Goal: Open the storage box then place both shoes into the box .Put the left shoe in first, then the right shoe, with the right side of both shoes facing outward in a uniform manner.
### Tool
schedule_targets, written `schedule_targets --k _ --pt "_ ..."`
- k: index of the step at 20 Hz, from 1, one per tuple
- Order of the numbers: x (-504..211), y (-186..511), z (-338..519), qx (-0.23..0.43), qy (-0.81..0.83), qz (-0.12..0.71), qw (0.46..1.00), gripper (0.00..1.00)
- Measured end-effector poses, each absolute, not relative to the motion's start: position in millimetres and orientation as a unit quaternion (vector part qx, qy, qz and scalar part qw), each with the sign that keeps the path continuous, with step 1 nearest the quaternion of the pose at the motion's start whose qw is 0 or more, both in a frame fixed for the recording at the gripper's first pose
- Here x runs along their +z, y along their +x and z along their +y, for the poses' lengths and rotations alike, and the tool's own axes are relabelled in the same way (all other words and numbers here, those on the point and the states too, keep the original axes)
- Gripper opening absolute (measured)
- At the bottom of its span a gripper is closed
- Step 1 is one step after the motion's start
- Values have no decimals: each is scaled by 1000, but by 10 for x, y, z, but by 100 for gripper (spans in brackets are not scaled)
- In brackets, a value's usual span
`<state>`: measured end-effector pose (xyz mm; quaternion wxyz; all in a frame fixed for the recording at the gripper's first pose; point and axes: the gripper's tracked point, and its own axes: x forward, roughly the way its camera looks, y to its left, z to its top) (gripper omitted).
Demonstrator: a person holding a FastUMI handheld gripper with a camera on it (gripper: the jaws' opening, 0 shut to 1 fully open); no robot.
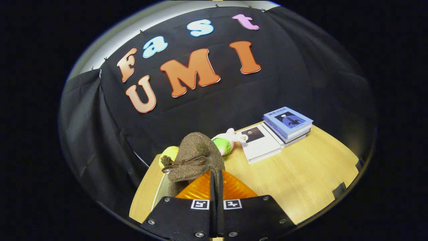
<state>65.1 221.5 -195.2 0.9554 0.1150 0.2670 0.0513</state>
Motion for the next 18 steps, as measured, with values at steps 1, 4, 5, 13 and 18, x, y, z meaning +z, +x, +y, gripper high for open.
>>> schedule_targets --k 1,4,5,13,18 --pt "-1980 630 2294 56 111 270 955 1" --pt "-2160 561 2500 62 105 284 951 1" --pt "-2236 550 2544 64 105 290 949 1" --pt "-2410 514 2652 64 87 301 948 16" --pt "-2236 540 2480 55 42 273 960 80"
